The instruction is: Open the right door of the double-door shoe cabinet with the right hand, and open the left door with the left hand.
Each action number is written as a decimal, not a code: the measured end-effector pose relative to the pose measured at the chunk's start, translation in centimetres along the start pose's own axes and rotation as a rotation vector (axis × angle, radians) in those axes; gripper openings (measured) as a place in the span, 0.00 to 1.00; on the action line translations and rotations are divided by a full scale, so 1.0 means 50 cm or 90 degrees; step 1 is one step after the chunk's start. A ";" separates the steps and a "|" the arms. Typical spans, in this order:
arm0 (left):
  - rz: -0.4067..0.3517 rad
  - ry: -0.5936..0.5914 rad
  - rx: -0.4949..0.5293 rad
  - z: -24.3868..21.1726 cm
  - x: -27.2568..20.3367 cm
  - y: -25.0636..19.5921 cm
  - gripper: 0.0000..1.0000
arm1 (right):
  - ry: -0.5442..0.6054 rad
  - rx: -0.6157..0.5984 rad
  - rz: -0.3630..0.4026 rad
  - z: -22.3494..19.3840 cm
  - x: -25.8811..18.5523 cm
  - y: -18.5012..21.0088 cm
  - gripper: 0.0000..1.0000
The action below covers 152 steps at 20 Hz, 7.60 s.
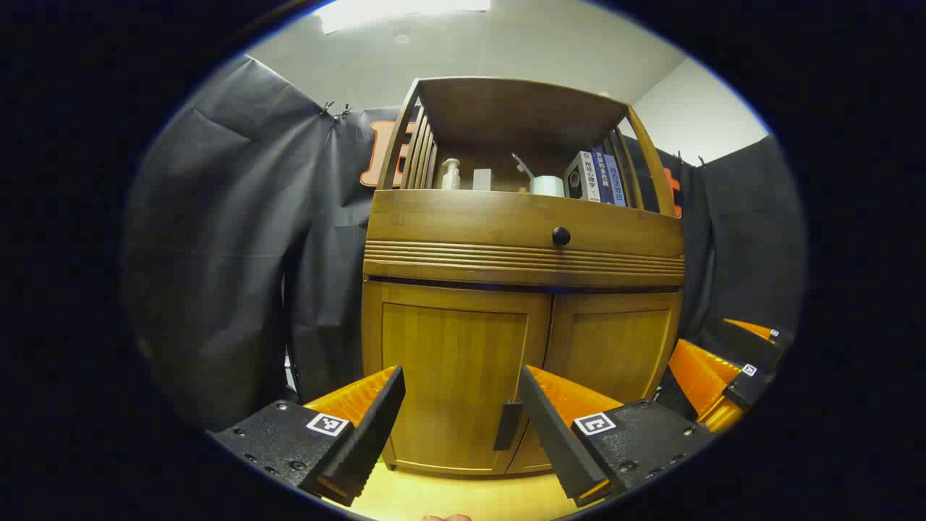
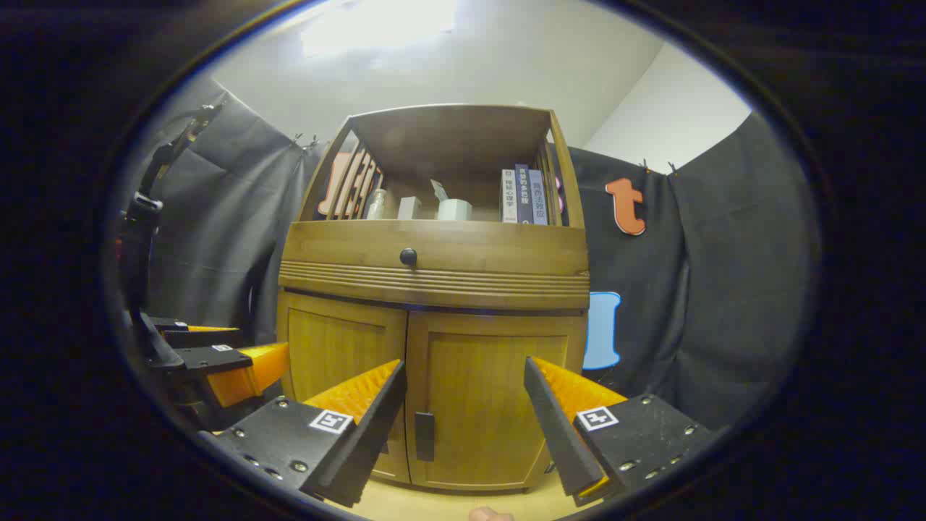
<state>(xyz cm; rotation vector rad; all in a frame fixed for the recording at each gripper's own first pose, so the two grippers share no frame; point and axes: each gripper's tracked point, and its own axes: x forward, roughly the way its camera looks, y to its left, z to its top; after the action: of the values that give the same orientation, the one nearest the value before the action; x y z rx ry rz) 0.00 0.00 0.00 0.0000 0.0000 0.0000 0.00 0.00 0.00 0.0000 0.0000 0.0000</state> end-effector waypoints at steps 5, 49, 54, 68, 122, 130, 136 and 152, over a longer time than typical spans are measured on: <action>0.012 -0.001 0.009 0.001 0.001 0.010 0.95 | -0.001 -0.002 -0.003 0.003 0.007 -0.006 0.97; 0.183 -0.010 0.039 -0.003 -0.010 0.262 0.95 | 0.260 0.018 0.040 -0.361 0.246 0.118 0.39; 0.199 -0.019 0.037 0.004 -0.022 0.276 0.95 | 0.283 0.010 0.024 -0.372 0.247 0.128 0.30; 0.192 -0.026 0.020 0.008 -0.051 0.273 0.95 | 0.267 0.024 0.014 -0.355 0.235 0.117 0.25; -0.131 0.050 0.015 -0.098 0.004 -0.148 0.97 | 0.270 0.049 -0.277 -0.314 0.213 -0.044 0.17; -0.119 0.080 0.024 -0.150 0.081 -0.145 0.97 | 0.245 0.067 -0.308 -0.302 0.223 -0.061 0.17; -0.110 0.119 0.020 -0.209 0.134 -0.137 0.98 | 0.238 0.051 -0.340 -0.298 0.224 -0.088 0.17; -0.070 0.220 -0.003 -0.368 0.280 -0.125 0.66 | 0.243 0.019 -0.432 -0.289 0.196 -0.150 0.17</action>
<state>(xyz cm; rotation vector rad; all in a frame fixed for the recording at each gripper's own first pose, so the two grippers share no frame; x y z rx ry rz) 14.00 -6.26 -18.40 -0.0053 0.3461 -0.1096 9.80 -7.51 -14.43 0.0302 0.3817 -0.6792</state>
